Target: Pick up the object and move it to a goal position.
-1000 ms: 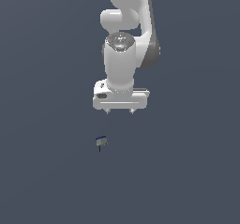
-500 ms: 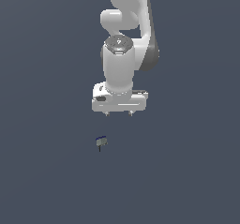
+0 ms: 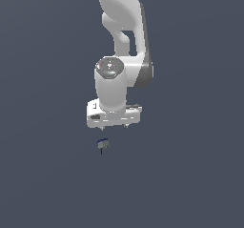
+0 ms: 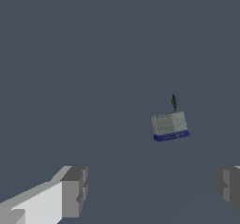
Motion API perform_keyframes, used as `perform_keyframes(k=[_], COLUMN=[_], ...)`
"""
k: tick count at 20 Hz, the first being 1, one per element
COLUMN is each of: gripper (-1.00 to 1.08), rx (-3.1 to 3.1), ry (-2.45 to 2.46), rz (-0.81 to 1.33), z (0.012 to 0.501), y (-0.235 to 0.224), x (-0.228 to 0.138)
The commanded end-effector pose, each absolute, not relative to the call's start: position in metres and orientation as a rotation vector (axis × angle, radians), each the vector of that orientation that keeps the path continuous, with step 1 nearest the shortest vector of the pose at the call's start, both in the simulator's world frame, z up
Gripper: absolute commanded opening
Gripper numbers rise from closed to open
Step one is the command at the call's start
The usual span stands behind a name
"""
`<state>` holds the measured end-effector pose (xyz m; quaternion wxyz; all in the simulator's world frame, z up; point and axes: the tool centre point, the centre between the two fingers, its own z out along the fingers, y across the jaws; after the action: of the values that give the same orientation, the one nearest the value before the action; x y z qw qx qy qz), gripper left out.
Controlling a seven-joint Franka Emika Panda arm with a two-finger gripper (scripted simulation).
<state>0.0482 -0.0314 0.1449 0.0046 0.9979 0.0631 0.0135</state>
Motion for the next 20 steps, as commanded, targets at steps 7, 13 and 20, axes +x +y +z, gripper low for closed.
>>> perform_keyframes(k=[7,13,20], gripper=[1.0,1.0,1.0], rx=[3.115,3.111,3.11], ry=[0.361,0.425,0.442], rz=[0.013,0.003,-0.001], z=[0.093,0.07,0.063], y=[-0.067,-0.082,-0.087], x=[0.074,0.082,0.083])
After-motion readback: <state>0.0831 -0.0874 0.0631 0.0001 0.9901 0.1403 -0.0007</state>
